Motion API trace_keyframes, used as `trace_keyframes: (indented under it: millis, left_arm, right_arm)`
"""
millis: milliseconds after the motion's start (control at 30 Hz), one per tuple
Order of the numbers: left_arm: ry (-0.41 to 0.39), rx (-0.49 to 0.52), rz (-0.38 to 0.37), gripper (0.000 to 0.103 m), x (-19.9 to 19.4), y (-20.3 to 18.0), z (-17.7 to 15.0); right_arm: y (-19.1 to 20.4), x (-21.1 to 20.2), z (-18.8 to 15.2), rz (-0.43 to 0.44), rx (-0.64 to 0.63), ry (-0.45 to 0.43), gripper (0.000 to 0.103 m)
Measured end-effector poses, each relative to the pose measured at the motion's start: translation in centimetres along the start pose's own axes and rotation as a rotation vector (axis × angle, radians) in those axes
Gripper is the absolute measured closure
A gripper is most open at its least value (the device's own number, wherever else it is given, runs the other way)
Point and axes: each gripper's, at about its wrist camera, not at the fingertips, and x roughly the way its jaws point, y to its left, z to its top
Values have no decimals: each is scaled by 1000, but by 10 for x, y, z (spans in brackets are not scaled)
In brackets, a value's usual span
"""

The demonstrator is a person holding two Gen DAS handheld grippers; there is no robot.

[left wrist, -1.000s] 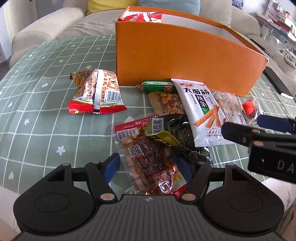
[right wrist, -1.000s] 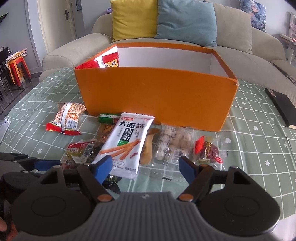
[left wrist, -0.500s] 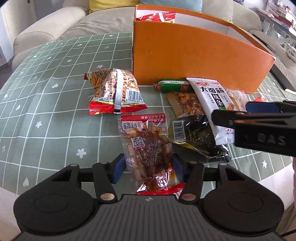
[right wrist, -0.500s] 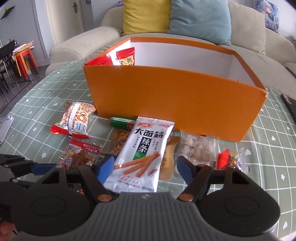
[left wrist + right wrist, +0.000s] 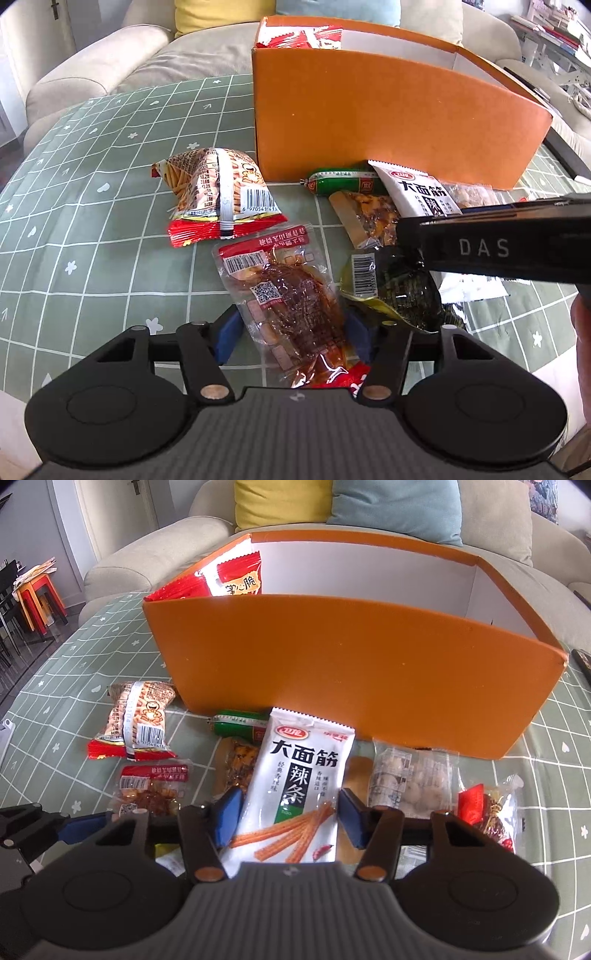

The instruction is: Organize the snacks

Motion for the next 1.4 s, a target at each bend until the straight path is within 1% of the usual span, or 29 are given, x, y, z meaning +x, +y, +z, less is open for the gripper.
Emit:
trace_keyframes:
  millis: [100, 267, 300, 333, 533, 967, 1000, 1033, 1067, 1133, 1233, 1300, 1400]
  left_arm:
    - [-6, -16, 0, 44, -2, 2, -1]
    - [-21, -32, 10, 48, -9, 5, -3]
    - [-29, -37, 8, 53, -11, 6, -3]
    - [-44, -42, 9, 62, -14, 7, -3]
    - [-47, -41, 15, 62, -22, 7, -4]
    - [-129, -84, 7, 65, -53, 14, -1]
    - [-138, -84, 7, 67, -56, 14, 0]
    - [-147, -85, 6, 73, -58, 15, 1]
    - [-153, -86, 0, 101, -61, 16, 3]
    - [-140, -103, -10, 103, -61, 20, 7]
    - [-153, -97, -5, 103, -62, 23, 7]
    - [-150, -114, -28, 103, -62, 25, 6]
    - [-159, -99, -38, 103, -65, 24, 5]
  right_arm:
    - [-1, -3, 1, 9, 0, 2, 51]
    - [-7, -11, 3, 29, 31, 2, 53]
    - [-7, -13, 3, 30, 31, -1, 53]
    - [-8, -16, 3, 30, 30, -4, 53]
    - [-10, -32, -5, 32, 38, -24, 53]
    - [-11, -58, -12, 38, 24, -64, 53]
    - [-11, -60, -13, 42, 24, -69, 53]
    - [-12, -62, -13, 47, 23, -74, 53]
    - [-11, -65, -12, 51, 21, -80, 54]
    - [-10, -70, -11, 60, 10, -95, 54]
    - [-8, -76, -8, 64, -5, -112, 54]
    - [-8, -77, -8, 62, -11, -113, 54]
    - [-8, -76, -9, 66, -9, -106, 54]
